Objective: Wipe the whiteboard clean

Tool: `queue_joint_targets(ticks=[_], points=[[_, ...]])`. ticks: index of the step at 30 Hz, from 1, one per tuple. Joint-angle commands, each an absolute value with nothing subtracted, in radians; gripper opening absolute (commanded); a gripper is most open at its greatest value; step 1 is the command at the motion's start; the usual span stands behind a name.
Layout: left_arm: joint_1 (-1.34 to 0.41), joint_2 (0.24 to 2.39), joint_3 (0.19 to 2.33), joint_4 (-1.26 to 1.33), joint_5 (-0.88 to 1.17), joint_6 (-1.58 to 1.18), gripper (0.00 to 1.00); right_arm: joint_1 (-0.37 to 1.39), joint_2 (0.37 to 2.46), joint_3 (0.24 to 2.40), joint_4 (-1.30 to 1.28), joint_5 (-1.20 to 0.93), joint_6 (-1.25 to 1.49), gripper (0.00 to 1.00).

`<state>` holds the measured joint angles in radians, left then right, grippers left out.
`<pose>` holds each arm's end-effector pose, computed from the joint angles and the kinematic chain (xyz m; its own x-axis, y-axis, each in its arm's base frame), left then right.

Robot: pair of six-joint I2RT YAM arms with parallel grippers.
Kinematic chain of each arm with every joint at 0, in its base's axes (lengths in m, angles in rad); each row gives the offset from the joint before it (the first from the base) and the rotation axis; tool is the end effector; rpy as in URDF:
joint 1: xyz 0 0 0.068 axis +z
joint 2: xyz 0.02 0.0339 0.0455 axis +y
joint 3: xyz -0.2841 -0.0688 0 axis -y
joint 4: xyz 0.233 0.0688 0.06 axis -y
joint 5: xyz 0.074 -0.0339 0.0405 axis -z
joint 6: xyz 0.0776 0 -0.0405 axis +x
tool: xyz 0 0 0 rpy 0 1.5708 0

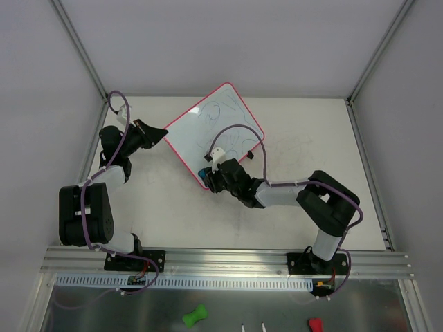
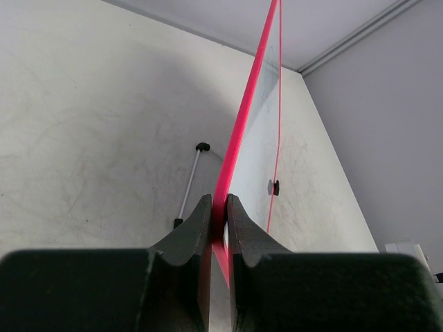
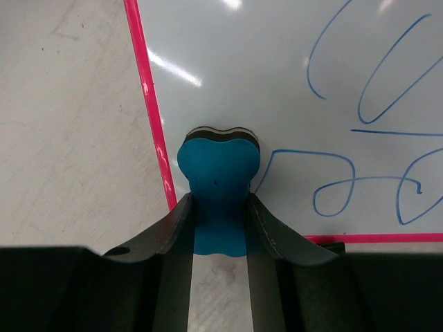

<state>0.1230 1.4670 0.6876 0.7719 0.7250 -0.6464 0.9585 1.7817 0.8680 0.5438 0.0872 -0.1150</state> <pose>0.3344 -0.0105 0.2740 -0.3470 -0.4972 -0.7952 0.4475 0.6574 -0.6063 0.2414 0.3319 0.1888 -0.1182 -0.3672 -0.9226 -0.7873 0.6008 -0.1383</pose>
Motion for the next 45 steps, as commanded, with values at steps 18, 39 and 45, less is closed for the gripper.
queue_joint_targets(ticks=[18,39,45], points=[[0.094,1.471,0.709,0.756,0.768,-0.603,0.0,0.96,1.666,1.038,0.189,0.222,-0.178,0.0],[0.104,1.466,0.67,0.822,0.761,-0.633,0.59,0.821,1.552,1.15,0.129,0.111,-0.232,0.0],[0.101,1.515,0.661,0.931,0.811,-0.699,0.6,0.776,1.569,1.187,0.127,0.048,-0.229,0.0]])
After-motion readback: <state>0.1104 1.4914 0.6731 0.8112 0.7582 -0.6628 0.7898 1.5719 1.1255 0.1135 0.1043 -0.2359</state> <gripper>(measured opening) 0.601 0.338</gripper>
